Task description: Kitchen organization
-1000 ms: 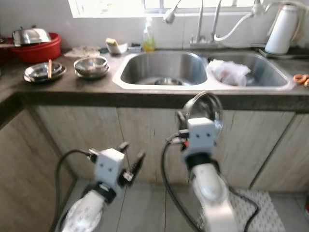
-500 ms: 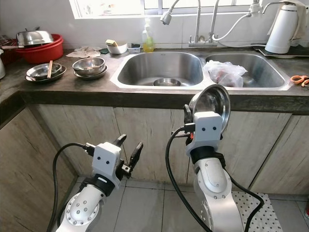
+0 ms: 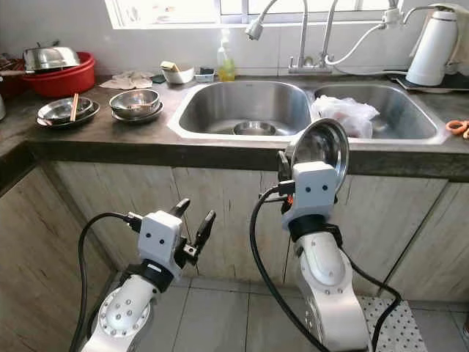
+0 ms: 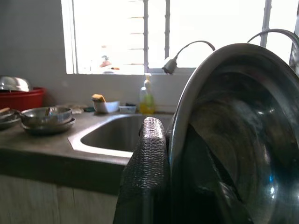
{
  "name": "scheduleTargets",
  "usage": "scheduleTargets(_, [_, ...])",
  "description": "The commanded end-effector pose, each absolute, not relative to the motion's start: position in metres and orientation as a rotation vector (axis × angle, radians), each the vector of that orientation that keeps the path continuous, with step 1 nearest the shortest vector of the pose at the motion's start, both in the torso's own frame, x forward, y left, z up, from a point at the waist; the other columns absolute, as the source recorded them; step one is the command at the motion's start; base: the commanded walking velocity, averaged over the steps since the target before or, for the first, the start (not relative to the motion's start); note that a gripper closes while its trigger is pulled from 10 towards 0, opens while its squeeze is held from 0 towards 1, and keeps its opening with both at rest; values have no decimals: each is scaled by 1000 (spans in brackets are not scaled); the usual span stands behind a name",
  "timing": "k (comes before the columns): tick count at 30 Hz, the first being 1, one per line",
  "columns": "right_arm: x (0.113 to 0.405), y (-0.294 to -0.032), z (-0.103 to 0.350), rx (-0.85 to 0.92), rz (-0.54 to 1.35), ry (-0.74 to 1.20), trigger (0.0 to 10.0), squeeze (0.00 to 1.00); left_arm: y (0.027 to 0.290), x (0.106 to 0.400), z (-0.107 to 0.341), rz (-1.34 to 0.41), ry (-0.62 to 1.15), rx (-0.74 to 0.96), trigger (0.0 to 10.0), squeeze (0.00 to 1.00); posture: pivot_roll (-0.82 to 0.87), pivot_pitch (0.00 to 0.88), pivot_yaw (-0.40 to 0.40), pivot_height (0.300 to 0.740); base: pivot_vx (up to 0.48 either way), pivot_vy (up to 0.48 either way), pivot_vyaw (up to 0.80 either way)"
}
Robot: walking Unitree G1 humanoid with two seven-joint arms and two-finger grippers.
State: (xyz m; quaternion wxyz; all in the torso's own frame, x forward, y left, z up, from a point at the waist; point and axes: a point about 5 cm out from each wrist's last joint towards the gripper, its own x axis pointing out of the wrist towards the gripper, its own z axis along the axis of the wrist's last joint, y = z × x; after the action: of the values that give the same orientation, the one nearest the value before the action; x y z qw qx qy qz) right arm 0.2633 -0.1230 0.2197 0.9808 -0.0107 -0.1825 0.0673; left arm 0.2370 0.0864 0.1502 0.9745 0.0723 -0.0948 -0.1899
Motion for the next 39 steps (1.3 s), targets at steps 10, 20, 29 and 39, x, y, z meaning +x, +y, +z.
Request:
scheduleTargets(10, [266, -123, 235, -24, 153, -433, 10000, 0, 89, 240, 149, -373, -188, 149, 10000, 0, 30, 0, -6, 740, 294, 0, 0])
scheduleTargets(20, [266, -121, 233, -21, 152, -422, 10000, 0, 91, 238, 146, -374, -176, 152, 10000, 0, 31, 0, 0, 740, 326, 0, 0])
scheduleTargets(29, [266, -121, 233, -40, 160, -423, 10000, 0, 91, 238, 145, -377, -168, 153, 10000, 0, 32, 0, 1, 740, 327, 0, 0])
scheduleTargets(39, [267, -116, 231, -44, 193, -409, 10000, 0, 90, 238, 144, -384, -164, 147, 10000, 0, 28, 0, 0, 740, 326, 0, 318])
